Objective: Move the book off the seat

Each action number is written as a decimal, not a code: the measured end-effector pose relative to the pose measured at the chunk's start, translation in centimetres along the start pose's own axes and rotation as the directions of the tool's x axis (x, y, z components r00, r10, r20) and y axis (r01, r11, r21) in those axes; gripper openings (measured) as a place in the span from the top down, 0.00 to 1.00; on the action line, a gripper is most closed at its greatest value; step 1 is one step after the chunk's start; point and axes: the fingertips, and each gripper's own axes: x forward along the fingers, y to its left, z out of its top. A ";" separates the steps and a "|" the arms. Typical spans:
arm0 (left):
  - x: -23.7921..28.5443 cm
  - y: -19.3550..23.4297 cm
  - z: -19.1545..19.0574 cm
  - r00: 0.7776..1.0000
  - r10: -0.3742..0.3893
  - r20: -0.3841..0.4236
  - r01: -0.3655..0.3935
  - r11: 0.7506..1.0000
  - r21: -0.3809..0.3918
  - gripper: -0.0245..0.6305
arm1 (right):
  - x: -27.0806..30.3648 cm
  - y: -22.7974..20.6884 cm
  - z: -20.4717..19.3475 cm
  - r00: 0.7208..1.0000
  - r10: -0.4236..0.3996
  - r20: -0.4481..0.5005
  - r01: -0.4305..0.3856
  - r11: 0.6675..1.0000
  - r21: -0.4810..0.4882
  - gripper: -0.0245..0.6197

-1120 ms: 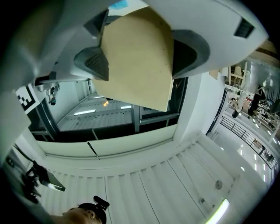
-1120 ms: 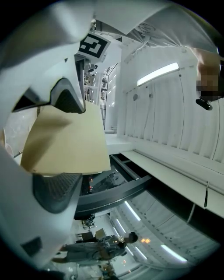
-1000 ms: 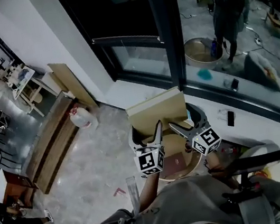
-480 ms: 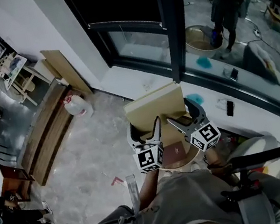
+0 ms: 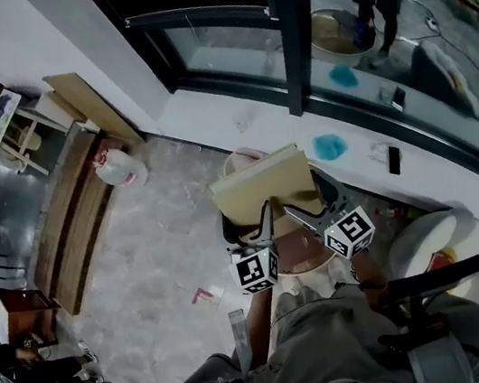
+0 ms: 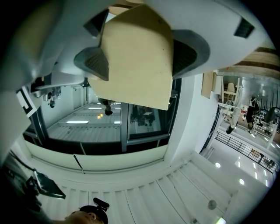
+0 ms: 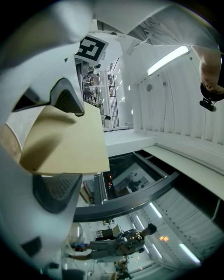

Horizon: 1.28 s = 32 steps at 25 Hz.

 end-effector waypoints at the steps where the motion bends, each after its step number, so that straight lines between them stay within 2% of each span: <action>1: 0.4 0.3 -1.2 1.000 -0.001 -0.019 0.001 1.000 -0.006 0.27 | 0.3 -0.3 -1.0 1.000 -0.005 -0.014 0.005 1.000 0.007 0.29; 6: 1.3 2.0 -8.6 0.990 0.019 -0.143 -0.029 0.998 -0.063 0.27 | 1.6 -1.4 -7.4 0.994 -0.015 -0.107 0.018 1.000 0.024 0.29; 10: 0.8 2.9 -14.8 0.962 0.034 -0.272 -0.061 0.994 -0.092 0.27 | 1.4 -1.8 -13.4 0.978 -0.018 -0.208 0.035 0.996 0.077 0.29; 14: 2.6 4.0 -22.3 0.945 0.023 -0.326 -0.068 0.989 -0.129 0.27 | 2.1 -3.9 -21.1 0.961 -0.047 -0.272 0.082 0.990 0.117 0.29; 18: -1.3 4.6 -30.2 0.889 0.021 -0.457 -0.100 0.984 -0.148 0.27 | -0.3 -2.2 -29.5 0.925 -0.060 -0.375 0.143 0.970 0.197 0.29; 23: -4.8 5.1 -39.2 0.820 0.014 -0.572 -0.143 0.973 -0.182 0.27 | -2.1 -1.4 -38.8 0.872 -0.053 -0.486 0.183 0.957 0.225 0.29; 27: -6.5 4.0 -46.3 0.767 -0.048 -0.640 -0.149 0.957 -0.250 0.27 | -4.4 -2.2 -46.3 0.821 -0.070 -0.567 0.242 0.942 0.233 0.29; 32: -7.6 1.4 -53.9 0.703 -0.128 -0.700 -0.122 0.947 -0.296 0.27 | -7.1 -4.5 -53.5 0.755 -0.107 -0.647 0.308 0.929 0.206 0.29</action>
